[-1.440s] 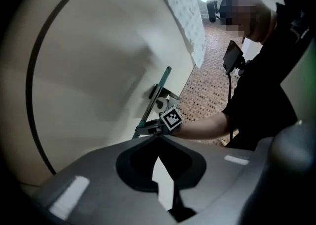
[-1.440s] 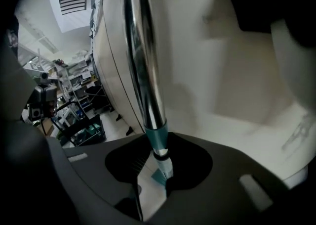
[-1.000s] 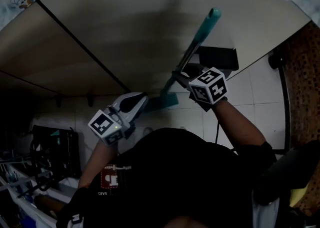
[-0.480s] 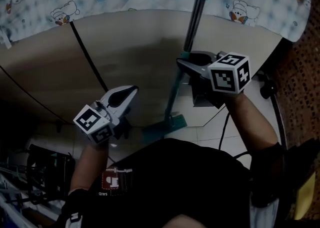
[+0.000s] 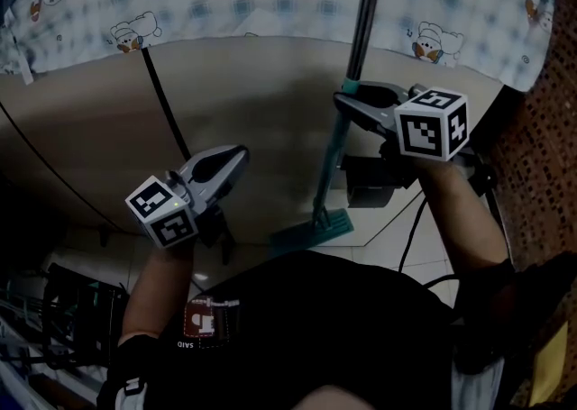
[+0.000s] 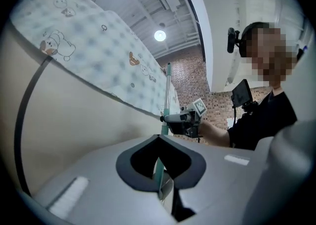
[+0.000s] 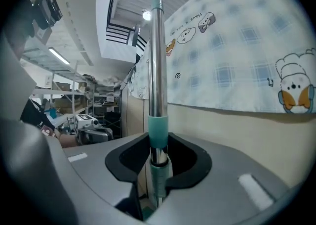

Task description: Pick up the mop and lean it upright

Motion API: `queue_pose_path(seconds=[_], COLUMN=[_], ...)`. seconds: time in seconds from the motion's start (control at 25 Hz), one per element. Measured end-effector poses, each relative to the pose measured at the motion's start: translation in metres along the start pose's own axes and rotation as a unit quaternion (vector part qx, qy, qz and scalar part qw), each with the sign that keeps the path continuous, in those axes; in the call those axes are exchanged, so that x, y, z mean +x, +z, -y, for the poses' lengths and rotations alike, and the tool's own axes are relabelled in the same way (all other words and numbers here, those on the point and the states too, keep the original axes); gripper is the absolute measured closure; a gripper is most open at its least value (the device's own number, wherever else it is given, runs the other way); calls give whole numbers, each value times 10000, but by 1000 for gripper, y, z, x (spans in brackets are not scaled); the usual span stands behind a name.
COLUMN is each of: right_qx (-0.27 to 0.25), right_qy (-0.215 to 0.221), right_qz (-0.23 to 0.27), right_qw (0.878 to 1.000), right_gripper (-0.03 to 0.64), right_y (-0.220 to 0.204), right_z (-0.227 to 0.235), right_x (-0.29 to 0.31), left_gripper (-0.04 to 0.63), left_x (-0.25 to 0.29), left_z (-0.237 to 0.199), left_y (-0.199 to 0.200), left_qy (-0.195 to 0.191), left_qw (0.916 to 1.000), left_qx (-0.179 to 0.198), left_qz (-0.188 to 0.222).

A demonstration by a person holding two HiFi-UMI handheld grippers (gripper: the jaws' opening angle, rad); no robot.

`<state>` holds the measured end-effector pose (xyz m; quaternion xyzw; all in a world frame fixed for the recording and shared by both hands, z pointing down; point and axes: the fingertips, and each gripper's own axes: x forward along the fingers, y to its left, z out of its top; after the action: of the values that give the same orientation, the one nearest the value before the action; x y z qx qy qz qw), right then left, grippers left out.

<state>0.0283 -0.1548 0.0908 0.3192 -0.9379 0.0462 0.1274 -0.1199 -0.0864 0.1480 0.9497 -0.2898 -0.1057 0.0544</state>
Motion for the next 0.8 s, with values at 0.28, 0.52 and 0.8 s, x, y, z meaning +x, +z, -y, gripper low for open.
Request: queue_pose_path(seconds=[0.28,0.52,0.8], right_qx=[31,59,57], right_qy=[8,53,80], right_qz=[-8,7,-187], right_qw=[10000,10000,9998], right_gripper=[491,491,491], right_y=[-1,-2,-30], right_z=[4,2,-2], right_x=[0,1,18], left_gripper=[600,600,600], left_x=[3,3,0], left_z=[0,2,-2], left_y=[5,4,-9], left_qy=[35,38,146], left_qw=[9999,9999,9998], left_qx=[121,150,45], left_qz=[3,-22,-134])
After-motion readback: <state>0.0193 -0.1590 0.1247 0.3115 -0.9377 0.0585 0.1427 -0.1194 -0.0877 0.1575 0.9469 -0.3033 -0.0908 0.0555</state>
